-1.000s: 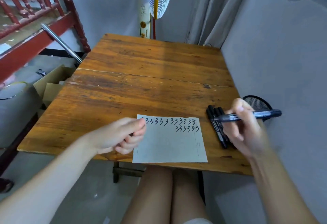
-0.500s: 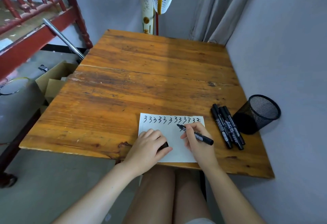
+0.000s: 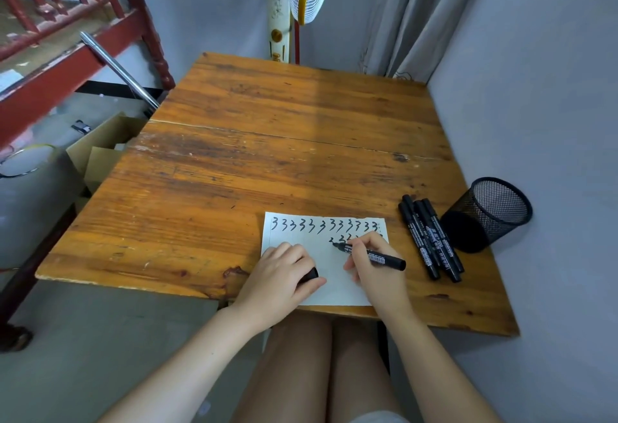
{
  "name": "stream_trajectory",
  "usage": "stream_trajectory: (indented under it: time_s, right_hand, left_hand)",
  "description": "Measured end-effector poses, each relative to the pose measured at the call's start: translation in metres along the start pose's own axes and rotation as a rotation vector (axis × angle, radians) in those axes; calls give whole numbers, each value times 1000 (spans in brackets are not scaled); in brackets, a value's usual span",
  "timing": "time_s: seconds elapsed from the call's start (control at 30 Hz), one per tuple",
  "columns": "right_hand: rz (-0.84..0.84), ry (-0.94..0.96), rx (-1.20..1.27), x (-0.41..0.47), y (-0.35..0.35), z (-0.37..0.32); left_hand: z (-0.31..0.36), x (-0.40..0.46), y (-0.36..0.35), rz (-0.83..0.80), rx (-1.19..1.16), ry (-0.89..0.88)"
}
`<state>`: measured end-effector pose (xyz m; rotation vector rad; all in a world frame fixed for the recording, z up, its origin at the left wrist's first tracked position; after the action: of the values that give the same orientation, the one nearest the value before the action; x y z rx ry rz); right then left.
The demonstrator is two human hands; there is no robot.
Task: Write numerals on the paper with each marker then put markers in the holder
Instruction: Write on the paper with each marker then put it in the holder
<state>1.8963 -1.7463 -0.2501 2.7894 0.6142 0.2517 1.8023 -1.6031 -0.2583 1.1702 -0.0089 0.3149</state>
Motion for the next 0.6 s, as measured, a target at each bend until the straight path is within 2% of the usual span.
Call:
stream_trajectory:
  time_s: [0.13,0.23,0.33,0.6]
  right_hand:
    - [-14,-20,96,-1,4,-10]
    - [28,-32,254,-6,16,-25]
    - [0,10,333,-15,24,-40]
    - [-72,19,376,-26,27,-55]
  left_hand:
    - [0,0,1,-28,-49,10]
    - [6,-1,12,-64,-274,89]
    - [15,-4,24,-101,-448,115]
    - [32,-12,35,-85,-513,75]
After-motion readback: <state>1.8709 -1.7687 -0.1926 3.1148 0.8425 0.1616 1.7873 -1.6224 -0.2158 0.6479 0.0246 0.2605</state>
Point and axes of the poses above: each hand's wrist, its own x-axis towards the middle knuckle, its own y-axis out of the back of the hand, z = x × y, the point moved 1 cm from there along x, towards the middle knuckle, and after that the axes turned 10 degrees about y, right-handed, at the moved point
